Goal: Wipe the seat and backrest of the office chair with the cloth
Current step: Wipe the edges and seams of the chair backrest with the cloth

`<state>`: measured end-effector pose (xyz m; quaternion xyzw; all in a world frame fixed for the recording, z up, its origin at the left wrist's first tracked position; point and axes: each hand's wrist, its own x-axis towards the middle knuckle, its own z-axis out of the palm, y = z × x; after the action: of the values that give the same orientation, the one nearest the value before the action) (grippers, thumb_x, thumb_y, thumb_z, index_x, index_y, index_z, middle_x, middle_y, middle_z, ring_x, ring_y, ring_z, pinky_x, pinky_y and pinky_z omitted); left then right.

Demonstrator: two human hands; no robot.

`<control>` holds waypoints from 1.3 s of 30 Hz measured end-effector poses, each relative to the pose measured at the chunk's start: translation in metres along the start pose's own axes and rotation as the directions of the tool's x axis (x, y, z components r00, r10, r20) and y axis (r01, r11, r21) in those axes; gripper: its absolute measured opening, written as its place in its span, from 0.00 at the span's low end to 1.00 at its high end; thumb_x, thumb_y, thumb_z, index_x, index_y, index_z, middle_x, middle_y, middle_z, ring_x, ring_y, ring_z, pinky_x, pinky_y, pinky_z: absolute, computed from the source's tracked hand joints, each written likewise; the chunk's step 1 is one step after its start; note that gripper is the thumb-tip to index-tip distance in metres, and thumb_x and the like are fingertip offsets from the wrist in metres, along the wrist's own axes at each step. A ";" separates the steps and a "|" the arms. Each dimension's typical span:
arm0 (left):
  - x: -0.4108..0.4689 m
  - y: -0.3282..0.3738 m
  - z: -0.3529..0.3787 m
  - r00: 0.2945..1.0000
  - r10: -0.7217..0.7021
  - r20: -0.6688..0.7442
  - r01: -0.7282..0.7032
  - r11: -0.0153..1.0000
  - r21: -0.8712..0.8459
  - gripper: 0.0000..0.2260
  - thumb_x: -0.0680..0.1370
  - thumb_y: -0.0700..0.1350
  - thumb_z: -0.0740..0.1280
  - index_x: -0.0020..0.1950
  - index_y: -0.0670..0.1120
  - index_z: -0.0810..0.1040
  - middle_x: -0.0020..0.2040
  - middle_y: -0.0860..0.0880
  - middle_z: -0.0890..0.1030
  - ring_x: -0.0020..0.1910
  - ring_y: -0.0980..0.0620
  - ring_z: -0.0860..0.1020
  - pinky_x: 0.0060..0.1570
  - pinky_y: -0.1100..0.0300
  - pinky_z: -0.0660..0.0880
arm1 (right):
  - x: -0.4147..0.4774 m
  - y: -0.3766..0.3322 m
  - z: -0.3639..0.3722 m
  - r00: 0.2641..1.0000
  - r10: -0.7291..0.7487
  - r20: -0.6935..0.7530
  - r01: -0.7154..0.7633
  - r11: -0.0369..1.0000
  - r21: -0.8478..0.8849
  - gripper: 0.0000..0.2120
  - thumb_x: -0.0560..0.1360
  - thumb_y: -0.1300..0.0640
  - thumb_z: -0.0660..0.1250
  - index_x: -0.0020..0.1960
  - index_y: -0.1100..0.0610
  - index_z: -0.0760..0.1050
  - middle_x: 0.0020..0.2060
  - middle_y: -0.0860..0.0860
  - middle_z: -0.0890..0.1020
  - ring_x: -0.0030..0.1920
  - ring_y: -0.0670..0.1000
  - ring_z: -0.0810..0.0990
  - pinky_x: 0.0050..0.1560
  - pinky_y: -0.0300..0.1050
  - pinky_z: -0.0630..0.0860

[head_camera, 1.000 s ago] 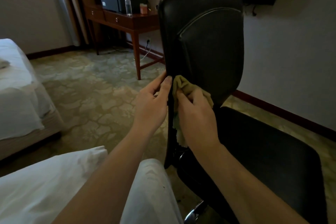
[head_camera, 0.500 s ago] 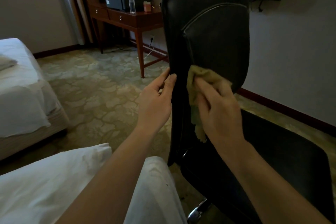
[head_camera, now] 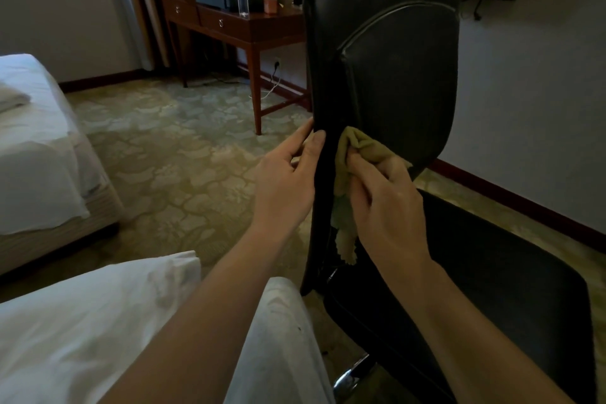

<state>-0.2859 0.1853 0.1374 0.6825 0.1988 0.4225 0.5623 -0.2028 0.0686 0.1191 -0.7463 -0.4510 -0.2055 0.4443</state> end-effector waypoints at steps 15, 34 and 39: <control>-0.002 0.008 0.001 1.000 -0.018 0.011 0.018 0.998 -0.053 0.13 0.84 0.51 0.62 0.68 0.60 0.76 0.59 0.62 0.82 0.60 0.64 0.80 0.60 0.52 0.80 | 0.007 -0.008 0.008 0.990 -0.104 0.092 0.112 0.989 -0.092 0.19 0.82 0.55 0.60 0.71 0.58 0.74 0.57 0.57 0.78 0.50 0.51 0.78 0.49 0.45 0.80; -0.006 -0.017 -0.011 0.985 0.020 0.173 -0.012 0.999 -0.048 0.29 0.83 0.35 0.65 0.72 0.67 0.68 0.69 0.58 0.78 0.71 0.61 0.73 0.68 0.48 0.75 | -0.036 0.021 -0.002 0.993 -0.084 0.082 0.093 0.989 -0.115 0.18 0.80 0.59 0.62 0.69 0.59 0.76 0.53 0.59 0.78 0.47 0.54 0.79 0.44 0.49 0.82; -0.009 -0.016 -0.011 0.984 0.026 0.174 -0.023 0.999 -0.023 0.28 0.84 0.38 0.63 0.71 0.70 0.67 0.67 0.63 0.77 0.71 0.62 0.73 0.65 0.52 0.77 | -0.011 0.003 0.003 0.993 -0.108 0.053 0.113 0.987 -0.118 0.19 0.81 0.61 0.65 0.71 0.60 0.73 0.58 0.60 0.79 0.53 0.57 0.81 0.49 0.51 0.82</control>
<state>-0.2964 0.1903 0.1194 0.7134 0.1359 0.3701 0.5794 -0.2062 0.0654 0.1089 -0.7502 -0.4887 -0.2393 0.3757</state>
